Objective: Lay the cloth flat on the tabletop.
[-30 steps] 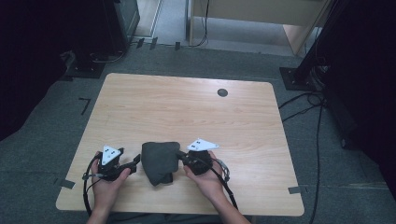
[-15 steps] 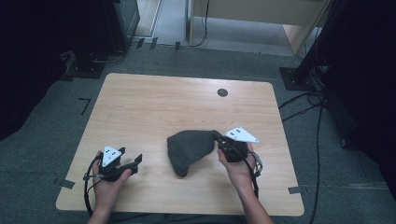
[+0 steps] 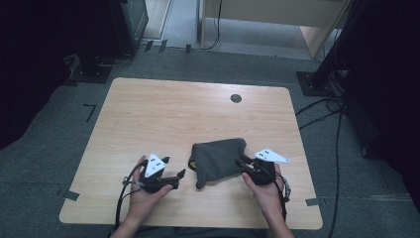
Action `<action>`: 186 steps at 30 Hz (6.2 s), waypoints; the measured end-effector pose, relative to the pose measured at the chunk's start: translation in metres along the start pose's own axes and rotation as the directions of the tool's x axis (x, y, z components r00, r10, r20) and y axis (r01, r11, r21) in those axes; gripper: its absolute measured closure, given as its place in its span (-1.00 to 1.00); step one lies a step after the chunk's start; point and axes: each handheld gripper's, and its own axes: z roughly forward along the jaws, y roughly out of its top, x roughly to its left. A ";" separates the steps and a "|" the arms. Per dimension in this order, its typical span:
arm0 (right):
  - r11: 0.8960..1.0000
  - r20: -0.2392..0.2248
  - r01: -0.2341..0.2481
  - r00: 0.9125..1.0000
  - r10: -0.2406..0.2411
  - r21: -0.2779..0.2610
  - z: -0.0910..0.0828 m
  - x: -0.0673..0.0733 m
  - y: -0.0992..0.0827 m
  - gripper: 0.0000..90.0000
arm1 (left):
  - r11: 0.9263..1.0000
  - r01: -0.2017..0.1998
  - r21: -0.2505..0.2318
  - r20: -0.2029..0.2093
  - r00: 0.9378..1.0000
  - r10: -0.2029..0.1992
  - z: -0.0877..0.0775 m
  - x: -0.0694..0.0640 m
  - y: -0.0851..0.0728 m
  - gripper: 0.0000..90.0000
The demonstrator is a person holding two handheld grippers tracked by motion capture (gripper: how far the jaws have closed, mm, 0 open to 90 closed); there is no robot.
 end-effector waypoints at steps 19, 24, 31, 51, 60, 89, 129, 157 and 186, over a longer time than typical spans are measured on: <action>0.987 0.041 -0.054 0.998 0.048 0.150 0.020 -0.006 -0.020 0.94 | 0.991 -0.126 0.041 0.150 0.982 0.119 0.024 -0.037 -0.004 0.83; 1.000 -0.059 0.011 0.998 -0.010 0.024 -0.002 0.009 -0.006 0.97 | 0.995 -0.084 -0.049 0.176 0.980 0.091 0.001 -0.024 0.006 0.92; 0.984 -0.126 0.094 0.986 -0.114 -0.150 -0.041 0.039 0.026 0.98 | 0.976 -0.052 -0.210 0.204 0.974 0.096 -0.052 -0.014 0.040 0.93; 0.991 -0.053 0.094 0.994 -0.099 -0.091 0.025 0.022 0.062 0.38 | 0.970 0.206 -0.132 -0.015 0.978 -0.210 -0.011 0.074 0.049 0.28; 0.979 -0.267 0.191 0.949 -0.167 0.068 0.073 0.088 0.000 0.16 | 0.971 0.238 -0.038 -0.002 0.971 -0.238 0.010 0.066 0.015 0.26; 0.971 0.250 0.020 0.967 0.041 -0.240 0.025 -0.042 0.091 0.39 | 0.980 0.188 0.059 -0.042 0.982 -0.185 0.052 0.050 0.017 0.18; 0.992 -0.027 0.090 0.996 -0.087 0.092 0.096 0.019 0.016 0.31 | 0.986 0.142 0.084 -0.090 0.987 -0.135 0.038 0.017 0.018 -0.17; 0.996 0.007 0.065 0.998 -0.066 0.067 0.001 -0.016 -0.005 0.93 | 0.954 0.266 0.140 -0.295 0.931 -0.216 0.067 -0.007 0.026 -0.58; 0.996 0.023 0.026 0.999 -0.028 0.087 -0.044 -0.017 -0.043 0.57 | 0.944 0.326 0.045 -0.327 0.898 -0.295 -0.040 0.091 -0.031 -0.02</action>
